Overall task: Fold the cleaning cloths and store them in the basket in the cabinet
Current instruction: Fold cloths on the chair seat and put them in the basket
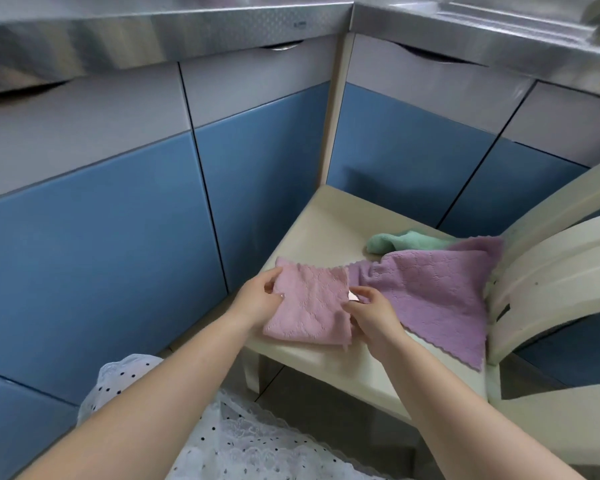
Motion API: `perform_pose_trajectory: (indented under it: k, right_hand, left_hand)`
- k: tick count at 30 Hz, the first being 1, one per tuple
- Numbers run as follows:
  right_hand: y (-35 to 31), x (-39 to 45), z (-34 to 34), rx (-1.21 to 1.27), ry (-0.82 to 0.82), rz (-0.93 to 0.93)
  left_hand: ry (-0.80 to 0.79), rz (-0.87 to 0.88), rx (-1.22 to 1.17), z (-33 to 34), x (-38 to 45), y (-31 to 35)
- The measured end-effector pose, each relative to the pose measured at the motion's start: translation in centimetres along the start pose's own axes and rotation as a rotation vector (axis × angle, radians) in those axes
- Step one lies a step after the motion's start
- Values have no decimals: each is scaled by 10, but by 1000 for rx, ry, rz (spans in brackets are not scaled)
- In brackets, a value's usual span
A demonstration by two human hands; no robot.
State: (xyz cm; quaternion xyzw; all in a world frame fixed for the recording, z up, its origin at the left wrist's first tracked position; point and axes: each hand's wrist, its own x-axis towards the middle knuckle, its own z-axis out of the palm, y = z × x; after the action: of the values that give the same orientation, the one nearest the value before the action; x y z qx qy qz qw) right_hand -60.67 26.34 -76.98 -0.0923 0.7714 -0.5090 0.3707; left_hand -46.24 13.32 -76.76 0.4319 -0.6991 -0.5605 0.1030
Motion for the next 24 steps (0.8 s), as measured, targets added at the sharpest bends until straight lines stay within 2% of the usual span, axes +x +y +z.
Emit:
perform_pose_trajectory:
  k: [3,6,9,14,18,24]
  right_hand:
    - [-5,-11,0,154,-51,73]
    - [-25,-21,1,249,-142,71]
    - [-68,-36,12,230,-246,-19]
    - [-166,-69,42,119,-377,-249]
    - [-249,-106,77,28,-400,-421]
    - [-338,-147,148,-89,-572,-617]
  left_hand:
    - [-16,-165,-421,-11,-10,5]
    - [-9,-196,-573,-33,-25,17]
    - [-18,-148,-632,-70,-45,42]
    - [90,47,-618,-141,-80,95]
    - [237,234,-452,-209,-110,136]
    - [503,400,-246,-310,-145,176]
